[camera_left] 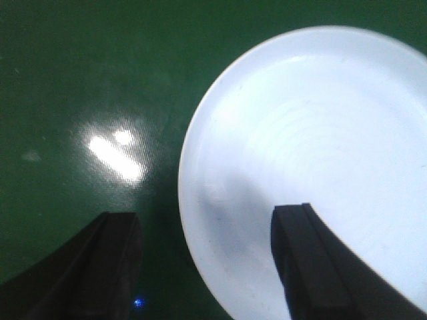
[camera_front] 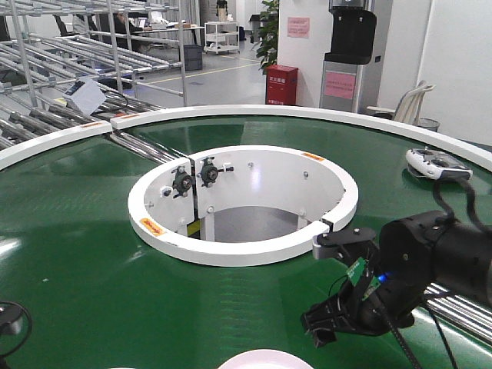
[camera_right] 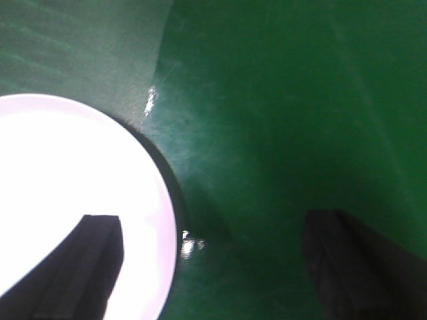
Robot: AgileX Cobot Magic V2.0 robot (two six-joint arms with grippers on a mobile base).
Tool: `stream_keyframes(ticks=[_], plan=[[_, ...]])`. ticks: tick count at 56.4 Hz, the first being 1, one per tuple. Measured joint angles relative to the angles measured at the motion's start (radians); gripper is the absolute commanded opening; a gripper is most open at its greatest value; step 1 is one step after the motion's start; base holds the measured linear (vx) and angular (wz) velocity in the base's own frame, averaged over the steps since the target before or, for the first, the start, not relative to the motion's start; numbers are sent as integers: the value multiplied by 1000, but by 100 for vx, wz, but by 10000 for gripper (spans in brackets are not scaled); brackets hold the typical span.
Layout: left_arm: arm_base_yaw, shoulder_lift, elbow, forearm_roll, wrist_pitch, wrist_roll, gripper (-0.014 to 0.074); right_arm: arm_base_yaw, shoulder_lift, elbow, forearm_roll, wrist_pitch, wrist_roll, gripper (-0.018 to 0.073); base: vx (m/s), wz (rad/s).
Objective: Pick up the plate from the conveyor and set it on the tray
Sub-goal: 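Lower both grippers toward the rims of the blue and pink plates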
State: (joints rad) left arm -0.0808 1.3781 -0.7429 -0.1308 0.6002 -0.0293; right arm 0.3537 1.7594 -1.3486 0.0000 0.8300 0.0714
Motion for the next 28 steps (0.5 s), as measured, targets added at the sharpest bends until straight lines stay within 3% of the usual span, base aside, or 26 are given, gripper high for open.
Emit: stream_keyframes(ticks=[13, 28], plan=[[0, 87, 0, -22, -31, 0, 470, 31, 60, 0, 43, 3, -25, 584, 0, 0], [0, 146, -1, -27, -54, 3, 465, 71, 125, 0, -26, -1, 38, 584, 0, 0]])
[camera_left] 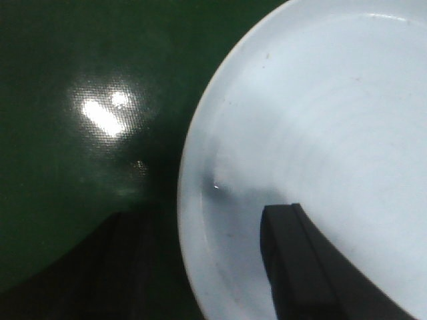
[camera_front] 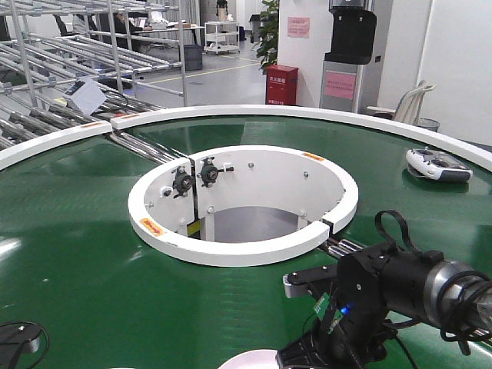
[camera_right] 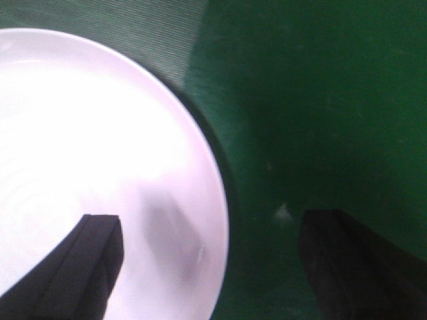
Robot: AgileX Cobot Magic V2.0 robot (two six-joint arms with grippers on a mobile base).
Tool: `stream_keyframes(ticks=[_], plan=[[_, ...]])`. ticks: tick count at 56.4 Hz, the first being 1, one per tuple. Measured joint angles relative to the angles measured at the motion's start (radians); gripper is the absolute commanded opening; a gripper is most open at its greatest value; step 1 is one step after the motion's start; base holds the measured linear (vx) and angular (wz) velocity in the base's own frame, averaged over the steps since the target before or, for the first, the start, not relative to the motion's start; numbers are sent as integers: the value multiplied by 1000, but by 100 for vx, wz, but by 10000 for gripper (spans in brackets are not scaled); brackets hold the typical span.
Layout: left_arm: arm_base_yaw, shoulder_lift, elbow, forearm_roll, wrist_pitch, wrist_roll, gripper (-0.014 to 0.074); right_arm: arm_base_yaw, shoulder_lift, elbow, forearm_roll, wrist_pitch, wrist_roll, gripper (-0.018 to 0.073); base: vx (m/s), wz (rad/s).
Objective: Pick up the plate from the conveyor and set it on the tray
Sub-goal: 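Lower both grippers toward the rims of the blue and pink plates, then close left gripper on blue plate rim, right on pink plate rim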
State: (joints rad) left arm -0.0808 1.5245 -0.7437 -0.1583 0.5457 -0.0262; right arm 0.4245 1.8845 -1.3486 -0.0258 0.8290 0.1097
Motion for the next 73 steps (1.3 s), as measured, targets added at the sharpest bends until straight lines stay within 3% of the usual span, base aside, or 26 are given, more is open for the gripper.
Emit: stream_keyframes(ticks=[16, 24, 30, 40, 60, 73], plan=[[0, 55, -1, 0, -31, 0, 465, -1, 22, -1, -14, -20, 21, 562, 0, 0], [0, 67, -11, 1, -28, 1, 447, -1, 73, -1, -10, -27, 22, 488, 0, 0], [0, 74, -11, 4, -29, 1, 319, -1, 99, -2, -3, -29, 22, 350, 0, 0], [7, 77, -12, 5, -55, 3, -9, -1, 104, -7, 2, -38, 23, -15, 0, 0], [7, 26, -10, -14, -56, -3, -8, 0, 39, -10, 1, -19, 19, -12, 0, 0], [7, -226, -9, -9, -49, 2, -7, -1, -166, -9, -24, -17, 23, -12, 0, 0]])
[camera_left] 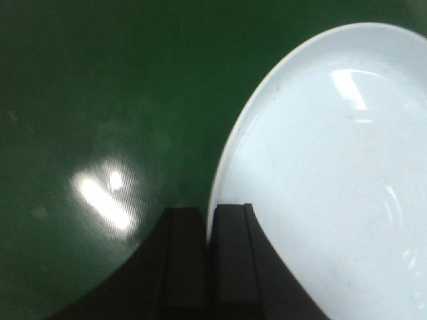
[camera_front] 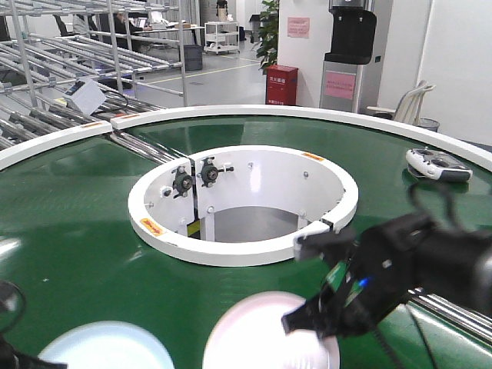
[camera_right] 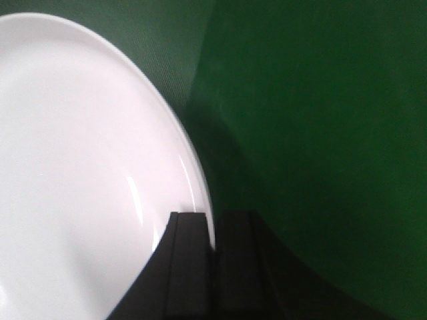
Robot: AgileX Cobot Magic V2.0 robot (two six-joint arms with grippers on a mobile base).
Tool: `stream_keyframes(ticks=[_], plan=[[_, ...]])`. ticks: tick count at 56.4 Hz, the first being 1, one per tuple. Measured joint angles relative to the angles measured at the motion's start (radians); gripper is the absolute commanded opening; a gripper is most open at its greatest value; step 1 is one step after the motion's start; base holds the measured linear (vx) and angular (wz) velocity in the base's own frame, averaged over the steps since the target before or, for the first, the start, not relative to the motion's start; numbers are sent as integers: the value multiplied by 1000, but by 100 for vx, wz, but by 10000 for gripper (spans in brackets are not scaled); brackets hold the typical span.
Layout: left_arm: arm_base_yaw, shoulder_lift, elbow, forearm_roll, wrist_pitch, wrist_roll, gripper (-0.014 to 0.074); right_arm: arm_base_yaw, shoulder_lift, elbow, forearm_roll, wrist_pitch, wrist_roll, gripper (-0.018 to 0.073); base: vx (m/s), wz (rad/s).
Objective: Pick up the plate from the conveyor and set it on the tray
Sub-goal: 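Close left gripper on blue plate rim, right on pink plate rim, then lift both held plates up off the conveyor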
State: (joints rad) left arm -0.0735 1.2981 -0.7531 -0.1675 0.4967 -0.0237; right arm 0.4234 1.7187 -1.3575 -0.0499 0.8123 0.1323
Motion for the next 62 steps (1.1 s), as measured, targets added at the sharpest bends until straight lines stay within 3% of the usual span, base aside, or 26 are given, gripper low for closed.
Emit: stream_keyframes(ticks=[13, 27, 45, 62], plan=[[0, -278, 1, 0, 13, 67, -7, 0, -305, 63, -11, -46, 39, -12, 0, 0], [0, -459, 7, -7, 45, 81, -7, 0, -622, 268, -92, -87, 139, -11, 0, 0], [0, -555, 9, -131, 64, 131, -6, 0, -934, 558, -226, -132, 298, -9, 0, 0], [0, -560, 9, -159, 70, 140, -6, 0, -995, 593, -305, -139, 365, -9, 0, 0]])
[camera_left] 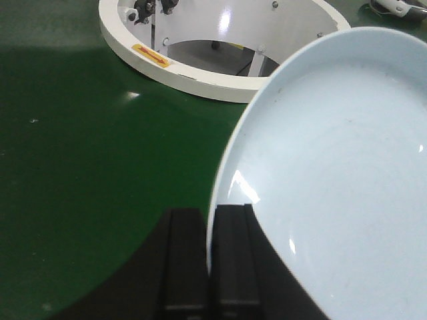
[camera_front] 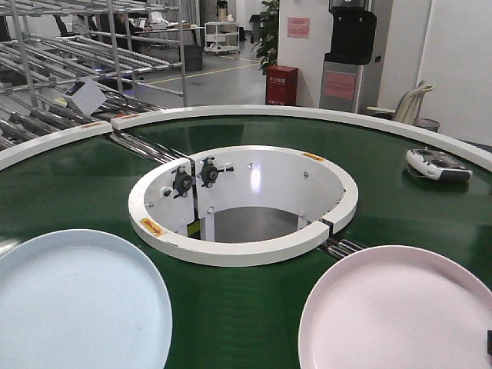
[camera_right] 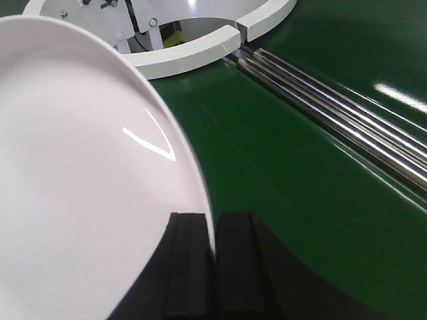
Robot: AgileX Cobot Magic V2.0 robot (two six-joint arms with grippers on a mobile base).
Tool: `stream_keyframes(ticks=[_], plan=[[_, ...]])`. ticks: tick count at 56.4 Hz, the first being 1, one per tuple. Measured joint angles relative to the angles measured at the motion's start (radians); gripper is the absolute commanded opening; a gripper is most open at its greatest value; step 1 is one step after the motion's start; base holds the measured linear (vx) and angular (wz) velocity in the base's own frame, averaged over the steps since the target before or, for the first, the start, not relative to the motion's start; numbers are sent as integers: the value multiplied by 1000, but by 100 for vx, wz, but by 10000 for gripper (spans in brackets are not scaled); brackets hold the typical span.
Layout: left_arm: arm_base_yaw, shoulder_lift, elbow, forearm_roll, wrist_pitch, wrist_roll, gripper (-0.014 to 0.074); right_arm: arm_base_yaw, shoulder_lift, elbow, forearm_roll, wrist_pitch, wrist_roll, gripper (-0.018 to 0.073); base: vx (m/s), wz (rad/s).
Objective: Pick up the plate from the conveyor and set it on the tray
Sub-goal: 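Lift both held plates up off the conveyor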
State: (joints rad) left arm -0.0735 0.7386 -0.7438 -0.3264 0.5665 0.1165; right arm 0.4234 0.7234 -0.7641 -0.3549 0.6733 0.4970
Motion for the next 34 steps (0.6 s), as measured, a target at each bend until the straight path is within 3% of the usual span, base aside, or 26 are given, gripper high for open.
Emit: stream_keyframes(ticks=[34], plan=[[0, 0, 0, -3, -2, 0, -6, 0, 0, 0, -2, 0, 4, -9, 0, 0]])
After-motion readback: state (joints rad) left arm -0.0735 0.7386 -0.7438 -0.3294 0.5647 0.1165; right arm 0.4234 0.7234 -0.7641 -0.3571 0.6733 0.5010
